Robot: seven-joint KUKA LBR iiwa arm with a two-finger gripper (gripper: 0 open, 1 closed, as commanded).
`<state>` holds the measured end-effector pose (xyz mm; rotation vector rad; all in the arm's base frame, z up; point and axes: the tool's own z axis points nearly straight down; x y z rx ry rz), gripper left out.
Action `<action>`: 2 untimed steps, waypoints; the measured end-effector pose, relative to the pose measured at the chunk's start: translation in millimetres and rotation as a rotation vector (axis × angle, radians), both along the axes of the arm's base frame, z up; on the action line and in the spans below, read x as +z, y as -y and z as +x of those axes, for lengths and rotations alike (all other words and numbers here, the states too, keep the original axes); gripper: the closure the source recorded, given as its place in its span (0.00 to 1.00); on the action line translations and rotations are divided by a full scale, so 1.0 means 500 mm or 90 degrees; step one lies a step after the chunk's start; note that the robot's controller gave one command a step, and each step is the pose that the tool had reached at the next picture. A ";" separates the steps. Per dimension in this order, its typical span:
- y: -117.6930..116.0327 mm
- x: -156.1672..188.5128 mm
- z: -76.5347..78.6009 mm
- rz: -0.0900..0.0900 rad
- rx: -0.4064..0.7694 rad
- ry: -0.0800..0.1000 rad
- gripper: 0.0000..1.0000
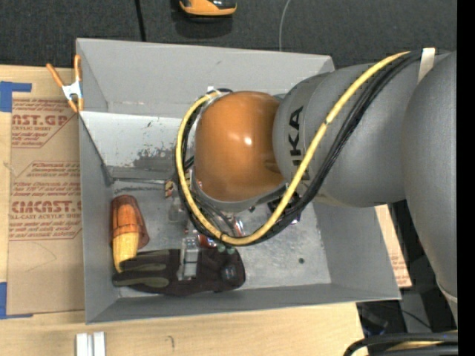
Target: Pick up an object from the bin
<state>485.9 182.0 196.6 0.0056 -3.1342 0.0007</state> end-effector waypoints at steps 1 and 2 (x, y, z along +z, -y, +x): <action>0.002 0.009 0.004 0.001 -0.002 0.005 0.00; 0.020 -0.054 0.008 0.002 0.058 0.008 0.00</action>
Offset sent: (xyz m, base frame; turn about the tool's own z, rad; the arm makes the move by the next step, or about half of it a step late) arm 0.0051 -0.0403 -0.1266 -0.3555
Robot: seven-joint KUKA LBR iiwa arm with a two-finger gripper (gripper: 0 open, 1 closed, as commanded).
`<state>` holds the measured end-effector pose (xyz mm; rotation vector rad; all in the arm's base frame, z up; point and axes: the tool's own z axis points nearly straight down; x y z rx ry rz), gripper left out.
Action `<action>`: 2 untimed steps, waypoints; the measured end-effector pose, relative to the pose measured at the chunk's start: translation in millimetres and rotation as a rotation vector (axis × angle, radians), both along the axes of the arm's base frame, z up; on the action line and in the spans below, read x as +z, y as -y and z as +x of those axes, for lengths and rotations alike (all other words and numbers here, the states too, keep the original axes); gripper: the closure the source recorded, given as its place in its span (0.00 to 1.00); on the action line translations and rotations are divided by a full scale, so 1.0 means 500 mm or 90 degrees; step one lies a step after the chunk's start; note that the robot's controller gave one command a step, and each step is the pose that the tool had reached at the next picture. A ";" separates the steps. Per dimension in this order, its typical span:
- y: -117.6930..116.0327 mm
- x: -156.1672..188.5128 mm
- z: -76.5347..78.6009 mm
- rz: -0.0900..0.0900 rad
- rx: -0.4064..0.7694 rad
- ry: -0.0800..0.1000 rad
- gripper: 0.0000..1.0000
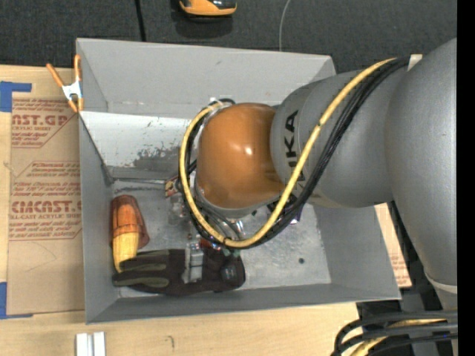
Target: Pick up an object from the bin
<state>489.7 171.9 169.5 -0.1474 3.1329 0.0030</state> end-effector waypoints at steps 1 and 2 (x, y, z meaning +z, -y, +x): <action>0.034 -0.110 -0.001 -0.001 0.139 -0.001 0.00; 0.042 -0.135 -0.002 -0.002 0.156 -0.002 0.00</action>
Offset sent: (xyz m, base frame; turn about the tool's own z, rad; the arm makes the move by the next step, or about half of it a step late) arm -0.0022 0.0104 -0.0995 0.0371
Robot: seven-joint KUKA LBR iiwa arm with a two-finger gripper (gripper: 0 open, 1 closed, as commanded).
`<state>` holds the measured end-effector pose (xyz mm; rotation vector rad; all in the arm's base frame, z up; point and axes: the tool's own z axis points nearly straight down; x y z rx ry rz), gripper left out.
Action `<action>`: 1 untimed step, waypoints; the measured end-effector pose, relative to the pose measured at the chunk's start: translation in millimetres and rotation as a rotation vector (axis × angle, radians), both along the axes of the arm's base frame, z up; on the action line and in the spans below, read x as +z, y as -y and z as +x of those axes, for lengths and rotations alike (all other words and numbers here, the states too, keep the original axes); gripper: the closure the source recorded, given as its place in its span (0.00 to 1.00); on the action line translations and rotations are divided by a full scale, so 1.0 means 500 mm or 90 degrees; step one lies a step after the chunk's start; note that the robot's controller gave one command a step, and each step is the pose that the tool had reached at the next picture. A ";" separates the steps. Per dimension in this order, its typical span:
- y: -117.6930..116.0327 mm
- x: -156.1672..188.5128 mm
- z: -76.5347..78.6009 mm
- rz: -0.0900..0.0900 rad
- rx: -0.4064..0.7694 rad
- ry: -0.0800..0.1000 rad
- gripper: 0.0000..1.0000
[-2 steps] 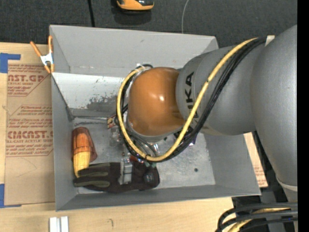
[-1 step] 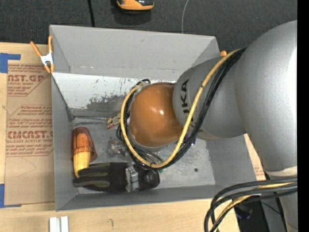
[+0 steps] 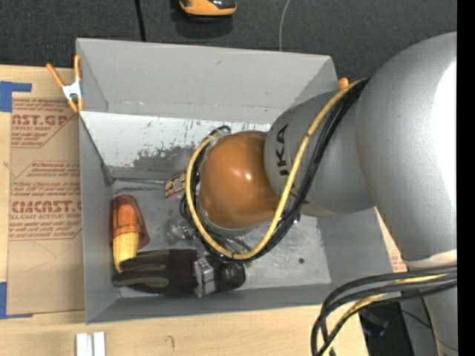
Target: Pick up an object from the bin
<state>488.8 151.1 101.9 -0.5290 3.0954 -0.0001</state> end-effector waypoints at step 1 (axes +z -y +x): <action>-0.003 -0.017 0.000 -0.002 -0.004 -0.003 0.00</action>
Offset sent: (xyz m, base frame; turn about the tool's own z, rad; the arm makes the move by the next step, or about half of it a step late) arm 0.0087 -0.0235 0.0772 -0.0887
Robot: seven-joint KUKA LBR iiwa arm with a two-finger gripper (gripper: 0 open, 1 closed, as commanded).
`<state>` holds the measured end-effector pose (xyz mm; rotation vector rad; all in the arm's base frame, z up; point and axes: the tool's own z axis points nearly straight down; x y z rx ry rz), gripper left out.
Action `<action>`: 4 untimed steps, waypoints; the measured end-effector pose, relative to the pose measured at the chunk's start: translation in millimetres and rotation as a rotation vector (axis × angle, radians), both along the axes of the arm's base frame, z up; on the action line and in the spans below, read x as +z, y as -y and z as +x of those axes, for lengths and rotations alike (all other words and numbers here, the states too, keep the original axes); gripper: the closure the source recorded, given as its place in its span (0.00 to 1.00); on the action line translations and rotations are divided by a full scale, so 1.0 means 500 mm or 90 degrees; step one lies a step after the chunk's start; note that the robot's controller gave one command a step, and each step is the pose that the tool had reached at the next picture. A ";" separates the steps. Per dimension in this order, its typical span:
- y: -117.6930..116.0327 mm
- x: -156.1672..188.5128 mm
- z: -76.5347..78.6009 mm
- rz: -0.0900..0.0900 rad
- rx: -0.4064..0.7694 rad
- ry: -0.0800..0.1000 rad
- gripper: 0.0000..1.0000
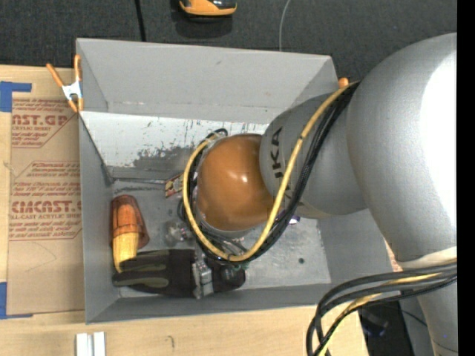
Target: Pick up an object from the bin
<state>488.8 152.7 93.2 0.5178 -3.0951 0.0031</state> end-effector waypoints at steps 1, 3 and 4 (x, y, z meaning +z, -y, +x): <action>0.020 0.089 0.007 0.001 -0.007 -0.001 0.00; 0.123 -0.046 -0.013 0.002 0.108 0.001 1.00; 0.168 0.204 0.002 0.003 0.108 0.003 1.00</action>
Offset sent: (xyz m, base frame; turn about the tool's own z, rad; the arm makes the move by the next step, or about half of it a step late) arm -0.0064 -0.0620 -0.0232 -0.1699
